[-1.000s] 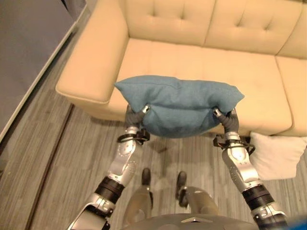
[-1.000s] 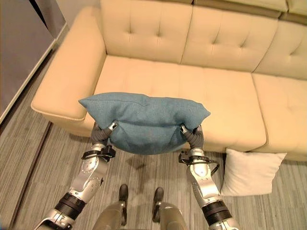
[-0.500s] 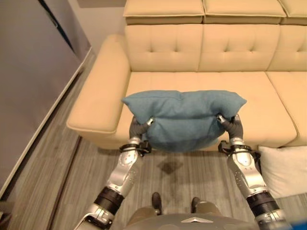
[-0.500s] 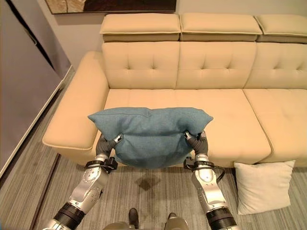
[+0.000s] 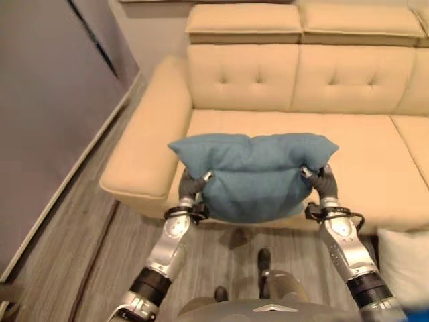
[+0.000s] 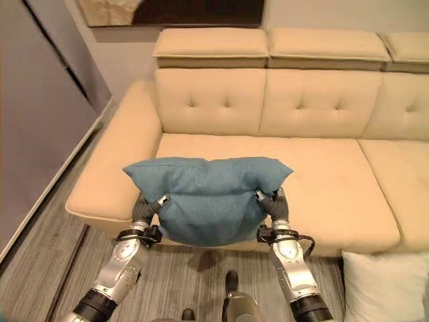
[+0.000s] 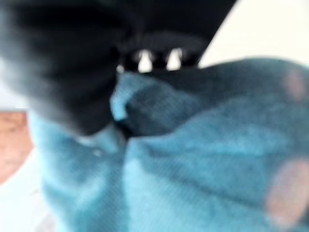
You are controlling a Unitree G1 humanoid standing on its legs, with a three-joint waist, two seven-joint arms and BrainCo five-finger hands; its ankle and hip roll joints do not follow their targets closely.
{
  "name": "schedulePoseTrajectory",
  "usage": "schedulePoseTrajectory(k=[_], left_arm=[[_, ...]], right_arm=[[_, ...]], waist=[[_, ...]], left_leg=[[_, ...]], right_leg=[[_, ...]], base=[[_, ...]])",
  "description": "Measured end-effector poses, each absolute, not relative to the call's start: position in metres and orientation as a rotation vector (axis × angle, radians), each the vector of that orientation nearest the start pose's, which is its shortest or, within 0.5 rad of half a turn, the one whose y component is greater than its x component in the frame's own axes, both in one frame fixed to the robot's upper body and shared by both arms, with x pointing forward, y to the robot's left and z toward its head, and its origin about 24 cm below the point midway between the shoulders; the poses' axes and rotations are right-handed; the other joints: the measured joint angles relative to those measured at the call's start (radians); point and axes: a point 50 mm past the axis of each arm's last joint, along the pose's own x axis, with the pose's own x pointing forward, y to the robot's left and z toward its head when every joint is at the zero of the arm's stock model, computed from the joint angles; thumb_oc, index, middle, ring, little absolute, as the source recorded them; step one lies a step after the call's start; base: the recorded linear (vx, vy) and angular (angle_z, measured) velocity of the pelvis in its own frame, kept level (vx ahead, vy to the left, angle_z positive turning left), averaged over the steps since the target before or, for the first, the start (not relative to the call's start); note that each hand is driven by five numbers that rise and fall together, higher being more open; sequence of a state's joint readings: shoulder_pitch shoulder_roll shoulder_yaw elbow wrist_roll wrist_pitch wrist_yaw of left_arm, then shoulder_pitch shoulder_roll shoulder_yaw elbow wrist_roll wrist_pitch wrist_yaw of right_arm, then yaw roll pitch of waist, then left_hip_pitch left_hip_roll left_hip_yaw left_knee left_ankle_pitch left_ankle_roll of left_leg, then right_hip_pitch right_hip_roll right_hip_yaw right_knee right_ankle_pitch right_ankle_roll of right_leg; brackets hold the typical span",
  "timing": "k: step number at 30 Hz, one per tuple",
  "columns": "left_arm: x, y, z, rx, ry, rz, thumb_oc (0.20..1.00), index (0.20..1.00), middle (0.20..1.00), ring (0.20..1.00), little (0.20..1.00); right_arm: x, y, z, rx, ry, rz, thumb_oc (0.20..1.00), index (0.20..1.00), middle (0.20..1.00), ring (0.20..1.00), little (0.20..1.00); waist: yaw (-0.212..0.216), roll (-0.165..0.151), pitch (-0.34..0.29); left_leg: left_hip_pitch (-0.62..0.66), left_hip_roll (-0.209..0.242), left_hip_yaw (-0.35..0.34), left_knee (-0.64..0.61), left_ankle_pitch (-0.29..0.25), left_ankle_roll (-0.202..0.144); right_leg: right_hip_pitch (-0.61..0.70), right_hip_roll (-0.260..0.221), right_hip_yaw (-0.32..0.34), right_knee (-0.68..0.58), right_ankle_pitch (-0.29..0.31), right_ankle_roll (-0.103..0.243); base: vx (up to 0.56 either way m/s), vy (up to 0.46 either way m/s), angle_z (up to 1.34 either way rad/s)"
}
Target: Pick up all the scattered cushions and arrange them neatly on the sofa.
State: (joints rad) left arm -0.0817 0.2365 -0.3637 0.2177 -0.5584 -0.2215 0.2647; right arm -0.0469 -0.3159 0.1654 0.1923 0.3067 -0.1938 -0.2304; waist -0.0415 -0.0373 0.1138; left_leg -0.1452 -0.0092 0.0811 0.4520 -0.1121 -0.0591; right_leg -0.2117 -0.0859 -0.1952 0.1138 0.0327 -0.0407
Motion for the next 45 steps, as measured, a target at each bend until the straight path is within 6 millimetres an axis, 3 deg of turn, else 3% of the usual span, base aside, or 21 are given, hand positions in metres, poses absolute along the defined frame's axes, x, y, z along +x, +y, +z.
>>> schedulePoseTrajectory(k=[2,3,6,8,10,13,15,16,17,18,20,21,23,25,26,28,30,33,38,39,45], left_arm=[[0.257,0.131,0.015,-0.293,0.083,0.002,0.2,0.2,0.2,0.2,0.2],[0.257,0.134,0.016,-0.281,0.079,-0.007,0.2,0.2,0.2,0.2,0.2],[0.256,0.133,0.015,-0.279,0.084,-0.018,0.2,0.2,0.2,0.2,0.2],[0.256,0.132,0.013,-0.274,0.099,-0.022,0.2,0.2,0.2,0.2,0.2],[0.256,0.134,0.013,-0.271,0.101,-0.019,0.2,0.2,0.2,0.2,0.2],[0.255,0.134,0.012,-0.269,0.106,-0.019,0.2,0.2,0.2,0.2,0.2],[0.256,0.134,0.012,-0.27,0.104,-0.02,0.2,0.2,0.2,0.2,0.2],[0.255,0.133,0.012,-0.271,0.104,-0.021,0.2,0.2,0.2,0.2,0.2],[0.257,0.133,0.014,-0.267,0.099,-0.027,0.2,0.2,0.2,0.2,0.2],[0.258,0.133,0.015,-0.26,0.095,-0.029,0.2,0.2,0.2,0.2,0.2],[0.261,0.141,0.019,-0.224,0.081,-0.027,0.2,0.2,0.2,0.2,0.2],[0.266,0.141,0.025,-0.225,0.053,-0.029,0.2,0.2,0.2,0.2,0.2],[0.274,0.142,0.036,-0.201,0.006,-0.027,0.2,0.2,0.2,0.2,0.2],[0.277,0.148,0.038,-0.194,-0.004,-0.001,0.2,0.2,0.2,0.2,0.2],[0.277,0.152,0.038,-0.188,-0.002,0.012,0.2,0.2,0.2,0.2,0.2],[0.277,0.15,0.038,-0.189,-0.006,0.012,0.2,0.2,0.2,0.2,0.2],[0.277,0.148,0.038,-0.214,-0.003,0.037,0.2,0.2,0.2,0.2,0.2],[0.278,0.145,0.039,-0.223,-0.008,0.036,0.2,0.2,0.2,0.2,0.2],[0.285,0.138,0.047,-0.233,-0.032,0.034,0.2,0.2,0.2,0.2,0.2],[0.3,0.134,0.065,-0.209,-0.089,0.039,0.2,0.2,0.2,0.2,0.2],[0.332,0.132,0.103,-0.174,-0.192,0.08,0.2,0.2,0.2,0.2,0.2]], right_arm=[[0.259,-0.193,0.03,-0.024,-0.013,-0.117,0.2,0.2,0.2,0.2,0.2],[0.257,-0.194,0.028,-0.019,-0.005,-0.127,0.2,0.2,0.2,0.2,0.2],[0.257,-0.196,0.028,-0.022,-0.005,-0.136,0.2,0.2,0.2,0.2,0.2],[0.257,-0.197,0.028,-0.021,-0.004,-0.144,0.2,0.2,0.2,0.2,0.2],[0.257,-0.197,0.028,-0.021,-0.006,-0.145,0.2,0.2,0.2,0.2,0.2],[0.257,-0.196,0.028,-0.031,-0.005,-0.144,0.2,0.2,0.2,0.2,0.2],[0.257,-0.197,0.029,-0.043,-0.009,-0.144,0.2,0.2,0.2,0.2,0.2],[0.257,-0.198,0.03,-0.047,-0.012,-0.144,0.2,0.2,0.2,0.2,0.2],[0.256,-0.198,0.028,-0.044,-0.006,-0.147,0.2,0.2,0.2,0.2,0.2],[0.257,-0.198,0.028,-0.041,-0.002,-0.151,0.2,0.2,0.2,0.2,0.2],[0.257,-0.191,0.027,-0.067,0.0,-0.121,0.2,0.2,0.2,0.2,0.2],[0.261,-0.191,0.032,-0.067,-0.021,-0.119,0.2,0.2,0.2,0.2,0.2],[0.267,-0.19,0.038,-0.067,-0.046,-0.118,0.2,0.2,0.2,0.2,0.2],[0.271,-0.185,0.041,-0.082,-0.055,-0.098,0.2,0.2,0.2,0.2,0.2],[0.271,-0.185,0.037,-0.093,-0.038,-0.096,0.2,0.2,0.2,0.2,0.2],[0.269,-0.184,0.033,-0.094,-0.022,-0.097,0.2,0.2,0.2,0.2,0.2],[0.272,-0.185,0.035,-0.102,-0.026,-0.1,0.2,0.2,0.2,0.2,0.2],[0.273,-0.188,0.038,-0.112,-0.035,-0.111,0.2,0.2,0.2,0.2,0.2],[0.282,-0.19,0.051,-0.121,-0.082,-0.135,0.2,0.2,0.2,0.2,0.2],[0.295,-0.189,0.07,-0.144,-0.145,-0.143,0.2,0.2,0.2,0.2,0.2],[0.326,-0.178,0.114,-0.16,-0.283,-0.155,0.2,0.2,0.2,0.2,0.2]], waist=[[0.003,0.007,-0.002],[0.001,-0.004,0.0],[0.0,-0.035,0.006],[0.008,-0.034,0.007],[0.013,-0.032,0.007],[0.007,-0.021,0.003],[-0.001,0.005,-0.012],[0.002,0.026,-0.017],[-0.006,0.038,-0.02],[0.002,0.041,-0.015],[0.025,0.057,-0.006],[0.018,0.066,-0.011],[0.01,0.064,-0.008],[0.024,0.049,0.008],[0.02,0.046,0.008],[0.01,0.016,0.005],[0.02,0.04,0.003],[0.013,0.042,0.0],[-0.013,0.047,-0.003],[-0.02,0.049,-0.003],[-0.019,0.072,-0.019]], left_leg=[[-0.082,0.042,0.024,0.181,0.011,0.003],[-0.122,0.05,0.025,0.175,-0.012,0.004],[-0.117,0.041,0.074,-0.129,-0.008,0.024],[-0.128,0.044,0.071,-0.293,0.047,0.014],[-0.161,0.059,0.056,-0.331,0.115,0.004],[-0.07,0.043,0.07,-0.391,0.145,0.04],[0.021,0.02,0.06,-0.474,0.182,0.073],[0.062,0.019,0.059,-0.488,0.246,0.099],[0.091,0.021,0.064,-0.51,0.225,0.107],[0.104,0.024,0.063,-0.512,0.223,0.11],[0.147,0.022,0.071,-0.474,0.211,0.14],[0.146,0.006,0.075,-0.471,0.171,0.172],[0.143,-0.007,0.075,-0.495,0.122,0.138],[0.142,-0.016,0.078,-0.505,0.125,0.135],[0.143,-0.018,0.071,-0.504,0.125,0.13],[0.159,-0.037,0.047,-0.503,0.119,0.113],[0.167,-0.005,0.053,-0.508,0.109,0.085],[0.175,0.029,0.047,-0.522,0.115,0.062],[0.179,0.056,0.045,-0.542,0.122,0.045],[0.177,0.061,0.04,-0.542,0.124,0.041],[0.134,0.057,0.03,-0.54,0.135,0.037]], right_leg=[[0.02,0.025,-0.017,-0.002,-0.022,-0.027],[0.058,0.047,-0.009,-0.02,-0.05,-0.036],[0.118,0.062,0.005,-0.086,-0.049,-0.026],[0.169,0.093,0.024,-0.13,-0.051,-0.022],[0.199,0.117,0.021,-0.143,-0.045,-0.025],[0.263,0.122,0.049,-0.158,-0.07,-0.002],[0.279,0.123,0.07,-0.156,-0.075,0.006],[0.288,0.134,0.082,-0.148,-0.086,0.021],[0.286,0.133,0.082,-0.124,-0.1,0.037],[0.26,0.13,0.084,-0.056,-0.107,0.049],[0.004,0.065,0.084,0.504,-0.155,0.111],[-0.064,0.01,0.096,0.544,-0.186,0.141],[-0.113,-0.049,0.103,0.447,-0.195,0.151],[-0.122,-0.081,0.102,0.278,-0.175,0.152],[-0.085,-0.08,0.105,0.168,-0.091,0.16],[-0.004,-0.08,0.113,0.041,-0.011,0.145],[0.034,-0.047,0.101,-0.037,0.016,0.126],[0.088,-0.006,0.089,-0.139,0.063,0.097],[0.117,0.023,0.073,-0.206,0.089,0.085],[0.117,0.029,0.069,-0.206,0.096,0.075],[0.079,0.024,0.06,-0.206,0.101,0.072]], base=[[0.28,-0.124,0.09],[0.37,-0.057,-0.07],[0.24,0.039,-0.18],[0.15,0.044,-0.32],[0.22,0.098,-0.51],[0.27,0.156,-0.42],[0.18,0.158,-0.35],[0.15,0.199,-0.32],[0.16,0.249,-0.24],[-0.01,0.164,-0.56],[0.0,0.074,-0.5],[0.09,-0.039,0.18],[0.09,-0.072,0.21],[0.1,-0.101,0.02],[0.11,-0.119,0.15],[0.1,-0.106,0.39],[0.16,-0.127,-0.01],[0.09,-0.062,-0.02],[0.08,-0.044,0.0],[0.03,-0.021,0.05],[-0.1,0.0,0.06]])
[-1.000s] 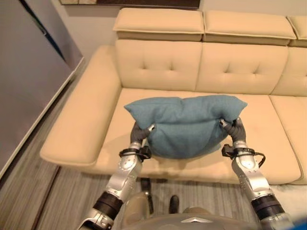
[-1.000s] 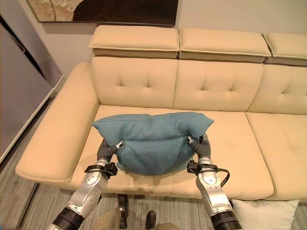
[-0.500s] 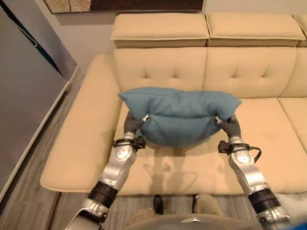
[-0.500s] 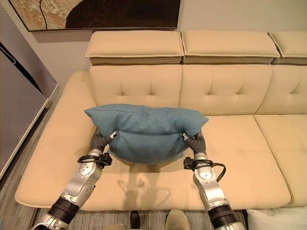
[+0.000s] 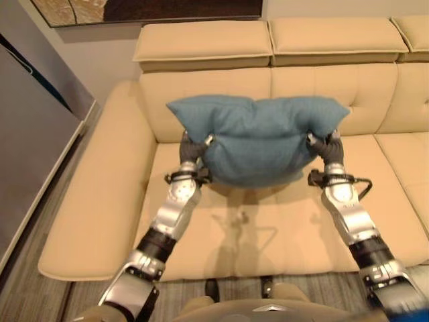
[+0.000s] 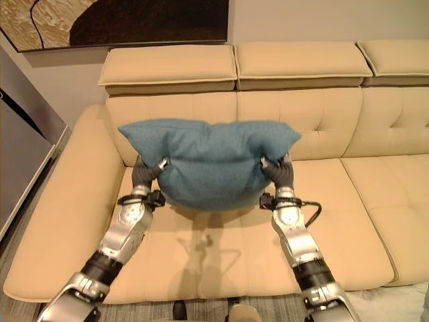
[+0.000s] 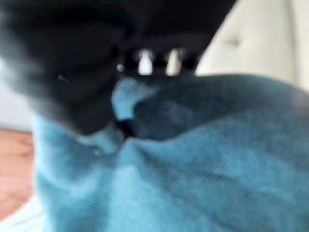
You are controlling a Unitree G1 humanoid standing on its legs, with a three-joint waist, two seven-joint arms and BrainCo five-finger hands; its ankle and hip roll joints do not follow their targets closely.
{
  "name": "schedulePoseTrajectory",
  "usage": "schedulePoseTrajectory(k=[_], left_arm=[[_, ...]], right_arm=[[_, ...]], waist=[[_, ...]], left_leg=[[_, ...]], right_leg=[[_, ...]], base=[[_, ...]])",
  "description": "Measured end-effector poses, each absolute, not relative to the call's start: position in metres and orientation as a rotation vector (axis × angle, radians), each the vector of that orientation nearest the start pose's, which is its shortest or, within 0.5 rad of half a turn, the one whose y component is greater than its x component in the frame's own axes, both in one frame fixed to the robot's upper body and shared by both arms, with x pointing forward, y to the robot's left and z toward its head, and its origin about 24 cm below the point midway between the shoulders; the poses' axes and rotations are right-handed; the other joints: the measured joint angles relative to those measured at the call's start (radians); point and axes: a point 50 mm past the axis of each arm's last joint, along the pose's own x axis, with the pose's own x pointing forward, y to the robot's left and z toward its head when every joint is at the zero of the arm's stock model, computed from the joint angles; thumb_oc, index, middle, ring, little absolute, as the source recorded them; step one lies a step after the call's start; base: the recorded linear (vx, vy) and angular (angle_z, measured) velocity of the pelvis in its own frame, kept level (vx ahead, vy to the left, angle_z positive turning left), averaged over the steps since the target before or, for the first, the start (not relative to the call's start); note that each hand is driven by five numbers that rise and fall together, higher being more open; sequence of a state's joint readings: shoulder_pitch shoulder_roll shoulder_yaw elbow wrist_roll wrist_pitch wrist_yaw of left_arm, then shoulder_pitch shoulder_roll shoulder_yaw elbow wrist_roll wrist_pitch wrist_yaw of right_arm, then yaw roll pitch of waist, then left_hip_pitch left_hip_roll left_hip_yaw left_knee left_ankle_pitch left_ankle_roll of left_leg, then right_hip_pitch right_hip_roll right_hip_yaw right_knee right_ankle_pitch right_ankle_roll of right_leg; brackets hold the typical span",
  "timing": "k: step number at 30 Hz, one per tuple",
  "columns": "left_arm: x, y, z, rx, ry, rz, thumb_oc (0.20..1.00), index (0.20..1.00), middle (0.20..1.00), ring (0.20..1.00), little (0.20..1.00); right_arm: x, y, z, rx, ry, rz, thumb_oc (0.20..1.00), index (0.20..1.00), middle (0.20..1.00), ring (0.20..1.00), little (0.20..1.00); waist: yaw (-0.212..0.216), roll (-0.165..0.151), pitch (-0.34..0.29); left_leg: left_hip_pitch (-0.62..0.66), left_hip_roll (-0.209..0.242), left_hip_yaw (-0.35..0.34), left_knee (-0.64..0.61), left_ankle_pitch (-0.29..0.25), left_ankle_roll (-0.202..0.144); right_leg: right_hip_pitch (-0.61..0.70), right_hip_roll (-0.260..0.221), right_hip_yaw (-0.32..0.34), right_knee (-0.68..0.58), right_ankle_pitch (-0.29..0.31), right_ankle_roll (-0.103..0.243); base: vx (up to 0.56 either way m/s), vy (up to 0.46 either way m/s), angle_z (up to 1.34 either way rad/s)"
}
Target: Pick up all the scattered cushions and arrange them neatly on the sofa.
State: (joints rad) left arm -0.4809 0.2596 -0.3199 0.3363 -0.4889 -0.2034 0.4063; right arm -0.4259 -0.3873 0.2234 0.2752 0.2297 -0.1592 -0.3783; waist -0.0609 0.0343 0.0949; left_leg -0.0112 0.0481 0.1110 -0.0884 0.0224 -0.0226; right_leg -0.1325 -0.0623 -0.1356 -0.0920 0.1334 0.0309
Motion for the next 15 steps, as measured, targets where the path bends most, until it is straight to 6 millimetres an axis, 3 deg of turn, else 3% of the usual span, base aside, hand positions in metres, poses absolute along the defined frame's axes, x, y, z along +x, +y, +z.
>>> schedulePoseTrajectory(k=[2,8,10,15], left_arm=[[0.343,0.13,0.117,-0.167,-0.222,0.092,0.2,0.2,0.2,0.2,0.2],[0.36,0.134,0.129,-0.105,-0.238,0.119,0.2,0.2,0.2,0.2,0.2],[0.362,0.135,0.127,-0.08,-0.224,0.12,0.2,0.2,0.2,0.2,0.2],[0.378,0.141,0.146,-0.025,-0.249,0.138,0.2,0.2,0.2,0.2,0.2]], right_arm=[[0.335,-0.179,0.127,-0.179,-0.315,-0.171,0.2,0.2,0.2,0.2,0.2],[0.353,-0.179,0.141,-0.236,-0.322,-0.183,0.2,0.2,0.2,0.2,0.2],[0.357,-0.178,0.141,-0.248,-0.308,-0.184,0.2,0.2,0.2,0.2,0.2],[0.374,-0.174,0.162,-0.27,-0.334,-0.198,0.2,0.2,0.2,0.2,0.2]], waist=[[0.003,0.007,-0.004],[0.017,0.008,-0.003],[0.018,0.006,-0.001],[0.019,-0.011,0.028]], left_leg=[[-0.045,-0.004,-0.012,0.0,0.014,0.001],[-0.156,-0.012,-0.011,0.0,0.036,0.001],[-0.181,-0.014,-0.009,0.008,0.037,0.001],[-0.291,-0.019,-0.009,0.022,0.05,-0.001]], right_leg=[[-0.041,-0.005,-0.007,0.0,0.015,-0.001],[-0.152,-0.011,-0.005,0.001,0.04,-0.006],[-0.176,-0.013,-0.003,0.001,0.046,-0.01],[-0.279,-0.018,-0.001,0.001,0.067,-0.014]], base=[[-0.11,0.013,0.15],[-0.09,0.017,0.0],[-0.09,0.009,0.0],[-0.04,0.002,0.0]])
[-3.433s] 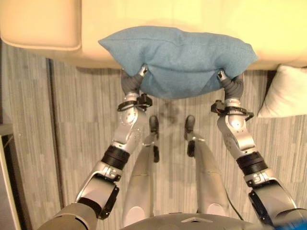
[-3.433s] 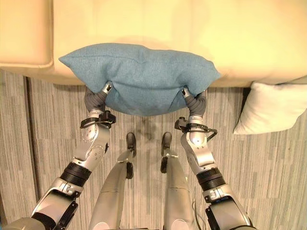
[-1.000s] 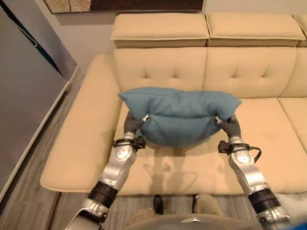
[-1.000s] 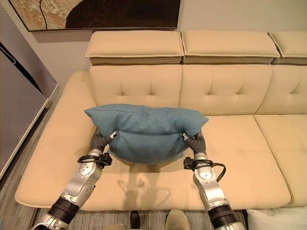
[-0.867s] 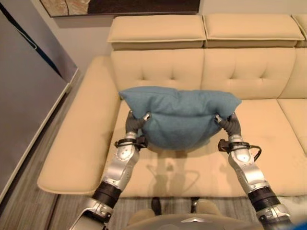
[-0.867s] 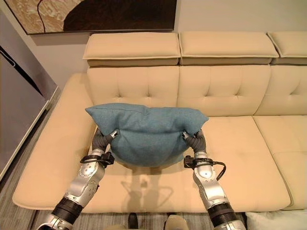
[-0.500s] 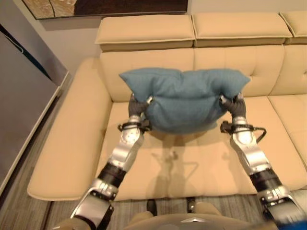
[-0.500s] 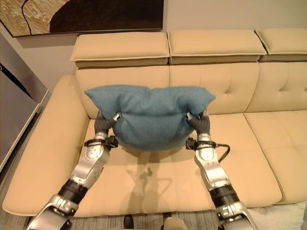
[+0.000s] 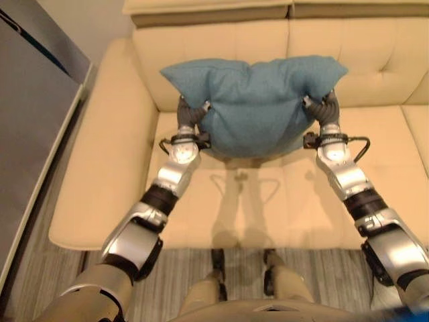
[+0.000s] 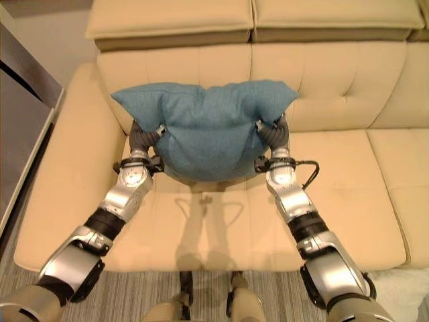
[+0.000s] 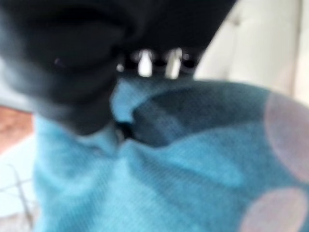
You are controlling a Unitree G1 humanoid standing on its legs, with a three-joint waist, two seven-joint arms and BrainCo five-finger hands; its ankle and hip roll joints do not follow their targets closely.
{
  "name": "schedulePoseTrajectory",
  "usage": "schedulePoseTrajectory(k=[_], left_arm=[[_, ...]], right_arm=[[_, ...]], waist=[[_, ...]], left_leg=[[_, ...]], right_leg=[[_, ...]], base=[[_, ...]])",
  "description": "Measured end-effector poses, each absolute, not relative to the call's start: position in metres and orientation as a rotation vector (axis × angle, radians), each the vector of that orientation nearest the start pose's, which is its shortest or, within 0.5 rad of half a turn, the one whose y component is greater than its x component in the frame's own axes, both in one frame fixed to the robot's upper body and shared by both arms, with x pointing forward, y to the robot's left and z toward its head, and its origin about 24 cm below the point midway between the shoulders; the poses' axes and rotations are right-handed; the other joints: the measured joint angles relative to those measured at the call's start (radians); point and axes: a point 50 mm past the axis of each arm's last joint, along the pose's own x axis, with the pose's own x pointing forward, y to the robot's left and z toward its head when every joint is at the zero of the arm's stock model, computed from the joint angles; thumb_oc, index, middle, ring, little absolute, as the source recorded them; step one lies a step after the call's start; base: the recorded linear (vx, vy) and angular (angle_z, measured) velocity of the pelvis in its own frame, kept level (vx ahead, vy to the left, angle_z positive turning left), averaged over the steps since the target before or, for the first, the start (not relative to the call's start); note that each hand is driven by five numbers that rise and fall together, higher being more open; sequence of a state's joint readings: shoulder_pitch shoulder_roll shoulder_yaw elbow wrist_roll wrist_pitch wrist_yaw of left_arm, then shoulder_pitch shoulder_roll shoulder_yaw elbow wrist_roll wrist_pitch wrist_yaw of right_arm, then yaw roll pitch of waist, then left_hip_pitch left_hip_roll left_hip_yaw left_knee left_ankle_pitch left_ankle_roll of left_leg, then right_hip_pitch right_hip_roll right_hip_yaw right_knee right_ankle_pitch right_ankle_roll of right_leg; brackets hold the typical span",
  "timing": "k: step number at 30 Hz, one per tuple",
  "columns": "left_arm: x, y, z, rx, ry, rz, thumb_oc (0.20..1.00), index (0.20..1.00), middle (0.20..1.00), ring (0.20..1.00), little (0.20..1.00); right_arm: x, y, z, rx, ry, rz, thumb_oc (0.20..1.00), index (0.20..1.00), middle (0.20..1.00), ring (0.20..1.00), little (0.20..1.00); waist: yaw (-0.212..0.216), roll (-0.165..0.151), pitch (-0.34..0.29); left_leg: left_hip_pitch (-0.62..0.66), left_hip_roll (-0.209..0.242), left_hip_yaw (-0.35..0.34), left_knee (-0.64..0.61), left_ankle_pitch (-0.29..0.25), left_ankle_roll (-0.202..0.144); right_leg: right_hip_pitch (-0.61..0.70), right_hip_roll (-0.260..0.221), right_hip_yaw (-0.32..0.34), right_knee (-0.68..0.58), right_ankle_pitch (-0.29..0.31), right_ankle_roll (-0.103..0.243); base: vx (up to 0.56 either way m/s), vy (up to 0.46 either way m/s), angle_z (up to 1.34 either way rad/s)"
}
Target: Pick up all the scattered cushions and arrange them neatly on the sofa.
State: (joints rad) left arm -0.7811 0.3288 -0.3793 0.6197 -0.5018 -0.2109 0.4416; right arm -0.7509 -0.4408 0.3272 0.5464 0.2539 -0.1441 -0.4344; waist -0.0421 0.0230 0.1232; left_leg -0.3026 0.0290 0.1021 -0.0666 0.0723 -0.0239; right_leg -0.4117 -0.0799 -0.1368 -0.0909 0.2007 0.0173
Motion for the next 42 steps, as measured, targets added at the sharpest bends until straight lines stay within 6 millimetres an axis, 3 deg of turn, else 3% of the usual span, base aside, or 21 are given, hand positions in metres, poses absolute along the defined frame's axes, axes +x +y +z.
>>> schedulePoseTrajectory(k=[3,9,13,14,15,16,19,23,26,30,31,32,37,40,42], left_arm=[[0.382,0.142,0.154,-0.006,-0.271,0.136,0.2,0.2,0.2,0.2,0.2],[0.395,0.149,0.2,0.028,-0.384,0.157,0.2,0.2,0.2,0.2,0.2],[0.399,0.148,0.22,0.046,-0.432,0.158,0.2,0.2,0.2,0.2,0.2],[0.4,0.147,0.227,0.05,-0.448,0.156,0.526,0.526,0.526,0.526,0.526],[0.402,0.148,0.228,0.063,-0.445,0.16,1.0,1.0,1.0,1.0,1.0],[0.405,0.149,0.23,0.088,-0.439,0.17,1.0,1.0,1.0,1.0,1.0],[0.413,0.154,0.254,0.149,-0.446,0.215,1.0,1.0,1.0,1.0,1.0],[0.413,0.161,0.26,0.192,-0.458,0.21,1.0,1.0,1.0,1.0,1.0],[0.41,0.184,0.268,0.248,-0.472,0.24,1.0,1.0,1.0,1.0,1.0],[0.404,0.223,0.279,0.291,-0.481,0.32,1.0,1.0,1.0,1.0,1.0],[0.401,0.234,0.279,0.283,-0.478,0.342,1.0,1.0,1.0,1.0,1.0],[0.395,0.257,0.273,0.272,-0.456,0.406,1.0,1.0,1.0,1.0,1.0],[0.372,0.296,0.228,0.247,-0.382,0.464,1.0,1.0,1.0,1.0,1.0],[0.343,0.299,0.161,0.177,-0.281,0.421,1.0,1.0,1.0,1.0,1.0],[0.324,0.298,0.123,0.153,-0.197,0.4,1.0,1.0,1.0,1.0,1.0]], right_arm=[[0.377,-0.175,0.171,-0.271,-0.353,-0.204,0.2,0.2,0.2,0.2,0.2],[0.389,-0.166,0.221,-0.261,-0.476,-0.207,0.2,0.2,0.2,0.2,0.2],[0.392,-0.168,0.241,-0.274,-0.523,-0.225,0.2,0.2,0.2,0.2,0.2],[0.393,-0.169,0.247,-0.277,-0.535,-0.234,0.329,0.329,0.329,0.329,0.329],[0.394,-0.17,0.248,-0.286,-0.535,-0.239,0.454,0.454,0.454,0.454,0.454],[0.397,-0.169,0.25,-0.311,-0.529,-0.244,1.0,1.0,1.0,1.0,1.0],[0.403,-0.171,0.271,-0.361,-0.547,-0.291,1.0,1.0,1.0,1.0,1.0],[0.403,-0.181,0.271,-0.434,-0.535,-0.312,1.0,1.0,1.0,1.0,1.0],[0.402,-0.2,0.274,-0.509,-0.519,-0.347,1.0,1.0,1.0,1.0,1.0],[0.398,-0.244,0.272,-0.585,-0.445,-0.442,1.0,1.0,1.0,1.0,1.0],[0.395,-0.257,0.268,-0.606,-0.423,-0.463,1.0,1.0,1.0,1.0,1.0],[0.387,-0.282,0.259,-0.626,-0.372,-0.516,1.0,1.0,1.0,1.0,1.0],[0.357,-0.329,0.215,-0.592,-0.259,-0.592,1.0,1.0,1.0,1.0,1.0],[0.325,-0.343,0.156,-0.601,-0.14,-0.567,1.0,1.0,1.0,1.0,1.0],[0.311,-0.341,0.132,-0.589,-0.096,-0.539,1.0,1.0,1.0,1.0,1.0]], waist=[[0.002,-0.006,0.042],[0.001,-0.012,0.067],[-0.003,-0.013,0.07],[-0.003,-0.013,0.07],[-0.005,-0.013,0.07],[-0.006,-0.013,0.07],[-0.009,-0.013,0.069],[-0.009,-0.012,0.069],[-0.009,-0.012,0.069],[-0.005,-0.012,0.069],[-0.004,-0.012,0.069],[-0.003,-0.012,0.069],[-0.01,-0.011,0.068],[-0.007,-0.011,0.068],[-0.005,-0.01,0.064]], left_leg=[[-0.031,0.003,-0.004,0.001,0.003,-0.003],[-0.117,0.005,-0.009,0.0,0.015,-0.006],[-0.158,0.005,-0.017,0.0,0.018,-0.009],[-0.165,0.005,-0.018,0.0,0.018,-0.009],[-0.164,0.006,-0.018,-0.001,0.019,-0.009],[-0.164,0.006,-0.018,-0.002,0.018,-0.009],[-0.181,0.004,-0.02,-0.002,0.019,-0.009],[-0.183,0.005,-0.026,-0.003,0.019,-0.009],[-0.182,0.004,-0.022,-0.003,0.019,-0.009],[-0.166,0.003,-0.013,-0.003,0.019,-0.009],[-0.162,0.003,-0.012,-0.003,0.019,-0.009],[-0.143,0.003,-0.009,-0.007,0.019,-0.009],[-0.069,0.004,-0.004,-0.023,0.017,-0.011],[-0.011,0.006,-0.003,-0.024,0.008,-0.017],[0.011,0.011,-0.003,-0.024,-0.006,-0.018]], right_leg=[[-0.028,0.002,-0.003,0.0,0.0,0.0],[-0.113,0.003,-0.005,0.0,0.011,-0.002],[-0.151,0.003,-0.014,0.0,0.012,-0.003],[-0.158,0.003,-0.014,0.0,0.012,-0.003],[-0.157,0.003,-0.014,0.0,0.012,-0.003],[-0.158,0.003,-0.014,0.0,0.012,-0.003],[-0.175,0.001,-0.014,0.0,0.012,-0.004],[-0.177,0.003,-0.014,0.0,0.013,-0.004],[-0.178,0.002,-0.014,0.0,0.013,-0.005],[-0.166,0.001,-0.013,0.001,0.018,-0.011],[-0.162,0.001,-0.012,0.001,0.018,-0.011],[-0.145,0.002,-0.012,0.0,0.018,-0.011],[-0.08,0.008,-0.01,0.0,0.009,-0.005],[-0.025,0.008,0.005,0.0,-0.01,-0.005],[-0.004,0.012,0.009,0.0,-0.025,0.005]], base=[[-0.02,-0.008,0.02],[-0.01,-0.017,0.02],[0.0,-0.024,0.04],[0.02,-0.023,0.03],[0.03,-0.037,0.01],[0.0,0.0,0.0],[0.0,0.0,0.0],[0.02,-0.002,0.0],[0.04,0.002,-0.04],[0.05,0.014,-0.03],[0.06,0.005,-0.02],[0.04,0.002,-0.04],[0.07,-0.003,-0.03],[0.11,-0.028,-0.04],[0.13,-0.028,-0.09]])
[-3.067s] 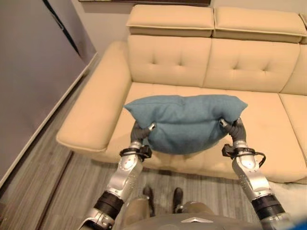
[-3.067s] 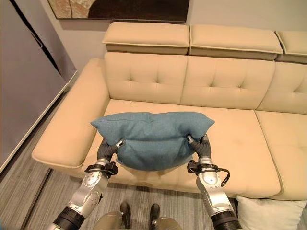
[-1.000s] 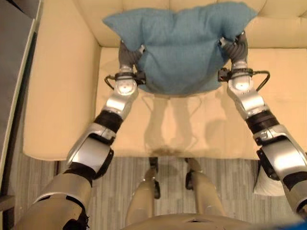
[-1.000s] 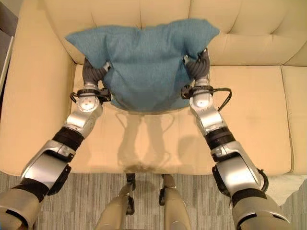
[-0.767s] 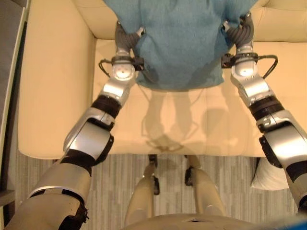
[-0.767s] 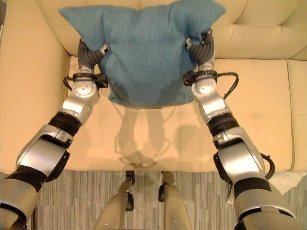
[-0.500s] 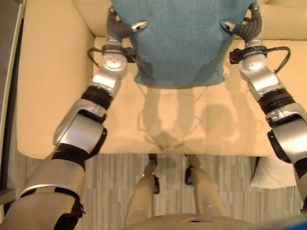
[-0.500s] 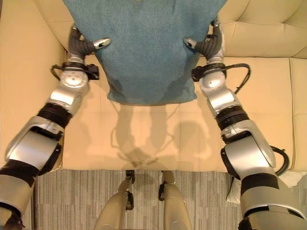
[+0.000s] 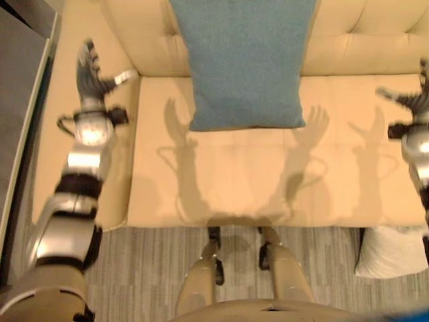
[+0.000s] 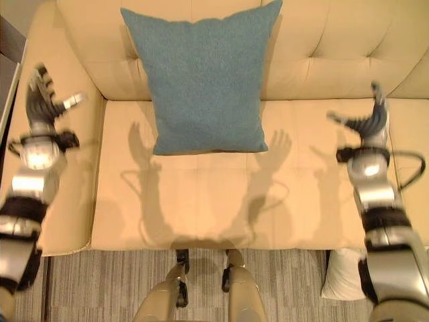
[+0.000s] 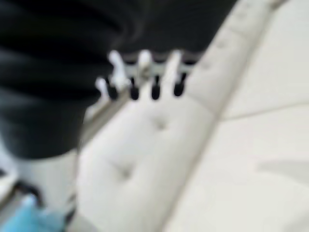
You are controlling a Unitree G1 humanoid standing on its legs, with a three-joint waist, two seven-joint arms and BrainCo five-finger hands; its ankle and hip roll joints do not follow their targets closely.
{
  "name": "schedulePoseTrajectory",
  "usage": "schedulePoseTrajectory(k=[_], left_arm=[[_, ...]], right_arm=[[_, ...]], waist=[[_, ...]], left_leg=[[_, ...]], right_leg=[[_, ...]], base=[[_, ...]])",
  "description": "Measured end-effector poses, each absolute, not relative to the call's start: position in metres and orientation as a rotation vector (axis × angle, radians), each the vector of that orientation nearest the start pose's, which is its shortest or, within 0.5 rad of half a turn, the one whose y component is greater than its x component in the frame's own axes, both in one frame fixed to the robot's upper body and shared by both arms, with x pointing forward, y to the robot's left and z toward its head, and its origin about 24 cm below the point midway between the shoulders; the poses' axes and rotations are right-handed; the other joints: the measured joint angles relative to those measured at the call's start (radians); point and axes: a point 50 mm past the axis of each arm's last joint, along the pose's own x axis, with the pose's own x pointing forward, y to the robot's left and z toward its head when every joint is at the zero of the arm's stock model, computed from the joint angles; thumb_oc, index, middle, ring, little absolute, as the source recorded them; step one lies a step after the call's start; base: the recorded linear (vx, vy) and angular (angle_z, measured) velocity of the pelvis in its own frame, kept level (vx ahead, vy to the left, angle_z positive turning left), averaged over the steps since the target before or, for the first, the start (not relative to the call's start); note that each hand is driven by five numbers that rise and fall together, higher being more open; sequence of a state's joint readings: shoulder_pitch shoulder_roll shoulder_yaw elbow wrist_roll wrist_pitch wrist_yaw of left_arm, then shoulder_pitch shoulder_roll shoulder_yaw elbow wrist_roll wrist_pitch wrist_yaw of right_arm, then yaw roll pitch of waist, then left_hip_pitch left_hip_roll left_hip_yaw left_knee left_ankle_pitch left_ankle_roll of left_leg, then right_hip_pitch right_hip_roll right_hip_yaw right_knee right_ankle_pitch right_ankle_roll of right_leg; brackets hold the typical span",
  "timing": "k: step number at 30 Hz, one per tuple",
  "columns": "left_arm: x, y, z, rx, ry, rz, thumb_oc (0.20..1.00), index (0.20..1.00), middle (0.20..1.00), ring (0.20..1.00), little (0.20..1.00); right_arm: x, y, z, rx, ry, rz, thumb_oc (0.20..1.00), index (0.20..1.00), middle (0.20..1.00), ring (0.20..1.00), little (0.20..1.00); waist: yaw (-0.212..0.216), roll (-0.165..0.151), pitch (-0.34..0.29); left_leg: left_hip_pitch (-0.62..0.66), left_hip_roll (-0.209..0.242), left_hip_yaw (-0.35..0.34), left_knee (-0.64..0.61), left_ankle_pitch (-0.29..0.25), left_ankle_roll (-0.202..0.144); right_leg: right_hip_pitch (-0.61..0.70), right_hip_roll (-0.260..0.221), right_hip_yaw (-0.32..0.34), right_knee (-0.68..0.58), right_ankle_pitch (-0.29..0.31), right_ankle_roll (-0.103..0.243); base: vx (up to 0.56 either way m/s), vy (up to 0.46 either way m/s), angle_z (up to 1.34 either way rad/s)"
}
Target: Pick up all the scattered cushions and arrange them neatly on the sofa.
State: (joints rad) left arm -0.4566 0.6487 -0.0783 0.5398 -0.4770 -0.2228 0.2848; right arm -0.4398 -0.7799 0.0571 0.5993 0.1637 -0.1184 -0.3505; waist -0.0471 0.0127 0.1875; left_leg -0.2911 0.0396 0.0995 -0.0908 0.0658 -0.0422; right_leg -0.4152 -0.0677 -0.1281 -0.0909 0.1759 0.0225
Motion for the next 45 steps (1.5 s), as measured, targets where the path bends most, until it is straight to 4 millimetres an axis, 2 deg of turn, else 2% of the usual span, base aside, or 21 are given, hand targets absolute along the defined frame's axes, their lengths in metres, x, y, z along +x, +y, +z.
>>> schedulePoseTrajectory(k=[1,3,4,8,10,11,12,17,24,28,30,31,33,37,38,39,40,41,42,43,45], left_arm=[[0.292,0.29,0.074,0.121,-0.076,0.342,1.0,1.0,1.0,1.0,1.0],[0.257,0.286,0.036,0.14,0.048,0.291,1.0,1.0,1.0,1.0,1.0],[0.227,0.284,-0.001,0.122,0.193,0.285,1.0,1.0,1.0,1.0,1.0],[0.196,0.288,-0.04,0.159,0.384,0.287,1.0,1.0,1.0,1.0,1.0],[0.153,0.28,-0.083,0.172,0.594,0.281,1.0,1.0,1.0,1.0,1.0],[0.152,0.28,-0.084,0.171,0.599,0.28,1.0,1.0,1.0,1.0,1.0],[0.119,0.268,-0.114,0.183,0.784,0.243,1.0,1.0,1.0,1.0,1.0],[0.076,0.249,-0.148,0.193,1.036,0.192,1.0,1.0,1.0,1.0,1.0],[0.065,0.237,-0.161,0.229,1.174,0.148,1.0,1.0,1.0,1.0,1.0],[0.07,0.226,-0.164,0.211,1.168,0.143,1.0,1.0,1.0,1.0,1.0],[0.073,0.222,-0.164,0.214,1.16,0.123,1.0,1.0,1.0,1.0,1.0],[0.081,0.221,-0.162,0.224,1.139,0.108,1.0,1.0,1.0,1.0,1.0],[0.101,0.226,-0.156,0.274,1.084,0.097,1.0,1.0,1.0,1.0,1.0],[0.118,0.226,-0.152,0.295,1.039,0.083,1.0,1.0,1.0,1.0,1.0],[0.117,0.232,-0.15,0.311,1.035,0.088,1.0,1.0,1.0,1.0,1.0],[0.117,0.236,-0.15,0.324,1.039,0.092,1.0,1.0,1.0,1.0,1.0],[0.119,0.236,-0.149,0.333,1.036,0.082,1.0,1.0,1.0,1.0,1.0],[0.117,0.234,-0.15,0.317,1.034,0.09,1.0,1.0,1.0,1.0,1.0],[0.109,0.228,-0.153,0.307,1.057,0.077,1.0,1.0,1.0,1.0,1.0],[0.099,0.229,-0.156,0.305,1.089,0.081,1.0,1.0,1.0,1.0,1.0],[0.085,0.243,-0.156,0.342,1.134,0.102,1.0,1.0,1.0,1.0,1.0]], right_arm=[[0.285,-0.341,0.097,-0.603,-0.015,-0.497,1.0,1.0,1.0,1.0,1.0],[0.257,-0.347,0.063,-0.617,0.107,-0.476,1.0,1.0,1.0,1.0,1.0],[0.231,-0.351,0.03,-0.597,0.233,-0.487,1.0,1.0,1.0,1.0,1.0],[0.208,-0.342,-0.006,-0.55,0.36,-0.456,1.0,1.0,1.0,1.0,1.0],[0.181,-0.325,-0.044,-0.53,0.508,-0.389,1.0,1.0,1.0,1.0,1.0],[0.18,-0.324,-0.045,-0.529,0.512,-0.386,1.0,1.0,1.0,1.0,1.0],[0.166,-0.311,-0.069,-0.541,0.623,-0.294,1.0,1.0,1.0,1.0,1.0],[0.138,-0.297,-0.101,-0.532,0.784,-0.225,1.0,1.0,1.0,1.0,1.0],[0.121,-0.291,-0.123,-0.528,0.94,-0.2,1.0,1.0,1.0,1.0,1.0],[0.118,-0.292,-0.127,-0.54,0.979,-0.189,1.0,1.0,1.0,1.0,1.0],[0.11,-0.293,-0.13,-0.539,1.014,-0.185,1.0,1.0,1.0,1.0,1.0],[0.099,-0.295,-0.134,-0.537,1.065,-0.189,1.0,1.0,1.0,1.0,1.0],[0.082,-0.283,-0.145,-0.501,1.15,-0.183,1.0,1.0,1.0,1.0,1.0],[0.077,-0.269,-0.152,-0.471,1.185,-0.164,1.0,1.0,1.0,1.0,1.0],[0.077,-0.261,-0.155,-0.453,1.19,-0.152,1.0,1.0,1.0,1.0,1.0],[0.084,-0.259,-0.154,-0.449,1.18,-0.149,1.0,1.0,1.0,1.0,1.0],[0.089,-0.259,-0.153,-0.45,1.168,-0.153,1.0,1.0,1.0,1.0,1.0],[0.095,-0.258,-0.153,-0.461,1.17,-0.143,1.0,1.0,1.0,1.0,1.0],[0.1,-0.26,-0.151,-0.468,1.158,-0.14,1.0,1.0,1.0,1.0,1.0],[0.101,-0.26,-0.151,-0.469,1.152,-0.139,1.0,1.0,1.0,1.0,1.0],[0.111,-0.257,-0.149,-0.463,1.124,-0.135,1.0,1.0,1.0,1.0,1.0]], waist=[[-0.002,0.003,-0.002],[-0.003,0.004,-0.002],[-0.004,0.003,-0.011],[-0.002,0.003,-0.056],[-0.002,0.017,-0.108],[-0.002,0.017,-0.109],[0.001,0.023,-0.12],[0.005,0.015,-0.147],[0.018,-0.006,-0.142],[0.011,-0.037,-0.13],[0.003,-0.025,-0.137],[-0.018,-0.003,-0.143],[-0.024,-0.071,-0.141],[-0.025,-0.095,-0.131],[-0.02,-0.125,-0.144],[-0.022,-0.147,-0.139],[-0.03,-0.133,-0.127],[0.021,-0.091,-0.112],[0.05,-0.025,-0.117],[0.055,0.006,-0.133],[0.077,-0.014,-0.125]], left_leg=[[0.046,0.005,0.0,0.0,-0.006,-0.005],[0.098,0.011,0.0,0.0,-0.018,-0.005],[0.144,0.015,-0.001,0.0,-0.028,-0.004],[0.167,0.016,-0.004,0.0,-0.033,-0.002],[0.193,0.019,-0.014,0.0,-0.038,-0.001],[0.194,0.019,-0.014,0.0,-0.038,-0.001],[0.232,0.02,-0.013,0.0,-0.042,0.003],[0.252,0.025,-0.02,0.0,-0.046,0.013],[0.241,0.02,-0.07,0.121,-0.082,-0.01],[0.203,-0.069,-0.194,0.349,-0.172,-0.009],[0.214,-0.1,-0.226,0.388,-0.229,0.009],[0.218,-0.078,-0.217,0.293,-0.266,0.056],[0.229,-0.148,-0.192,0.253,-0.215,0.086],[0.189,-0.163,-0.127,0.251,-0.18,0.145],[0.183,-0.184,-0.092,0.242,-0.158,0.146],[0.159,-0.196,-0.074,0.262,-0.147,0.16],[0.141,-0.189,-0.053,0.264,-0.137,0.171],[0.145,-0.139,0.001,0.243,-0.124,0.174],[0.174,-0.081,0.025,0.197,-0.115,0.175],[0.174,-0.061,0.045,0.158,-0.089,0.177],[0.184,-0.059,0.086,0.101,-0.056,0.153]], right_leg=[[0.046,0.004,0.0,0.0,-0.003,-0.004],[0.099,0.01,-0.001,0.0,-0.021,0.002],[0.147,0.014,-0.004,0.0,-0.033,-0.003],[0.175,0.013,-0.013,-0.001,-0.04,0.003],[0.205,0.013,-0.025,-0.001,-0.05,0.005],[0.206,0.014,-0.025,-0.001,-0.05,0.005],[0.243,0.014,-0.024,-0.001,-0.054,0.004],[0.275,0.018,-0.028,-0.001,-0.053,0.005],[0.29,0.021,-0.013,-0.005,-0.049,-0.021],[0.281,-0.034,0.051,-0.001,-0.019,-0.03],[0.264,-0.04,0.087,0.002,-0.002,-0.011],[0.231,-0.026,0.087,0.013,0.009,0.014],[0.172,-0.084,0.122,0.046,0.02,0.049],[0.102,-0.09,0.124,0.106,-0.005,0.127],[0.093,-0.085,0.109,0.108,-0.044,0.182],[0.09,-0.101,0.128,0.087,-0.035,0.176],[0.06,-0.111,0.118,0.144,-0.032,0.169],[0.002,-0.079,-0.001,0.351,-0.083,0.094],[-0.003,-0.04,-0.073,0.515,-0.139,0.059],[0.03,-0.038,-0.091,0.589,-0.187,0.067],[0.189,-0.084,-0.091,0.576,-0.303,0.091]], base=[[0.13,-0.041,-0.05],[0.07,-0.03,0.02],[0.03,-0.054,0.06],[-0.01,-0.051,0.07],[-0.04,-0.07,0.12],[-0.04,-0.064,0.02],[-0.03,-0.038,-0.03],[-0.1,-0.075,0.04],[-0.21,0.029,-0.07],[-0.21,0.142,-0.53],[-0.25,0.193,-0.6],[-0.29,0.22,-0.37],[-0.33,0.212,-0.36],[-0.27,0.112,-0.53],[-0.37,0.089,-0.71],[-0.42,0.1,-0.44],[-0.36,0.089,-0.69],[-0.37,0.071,-1.13],[-0.27,0.011,-1.43],[-0.2,-0.004,-1.25],[-0.29,-0.133,-0.95]])
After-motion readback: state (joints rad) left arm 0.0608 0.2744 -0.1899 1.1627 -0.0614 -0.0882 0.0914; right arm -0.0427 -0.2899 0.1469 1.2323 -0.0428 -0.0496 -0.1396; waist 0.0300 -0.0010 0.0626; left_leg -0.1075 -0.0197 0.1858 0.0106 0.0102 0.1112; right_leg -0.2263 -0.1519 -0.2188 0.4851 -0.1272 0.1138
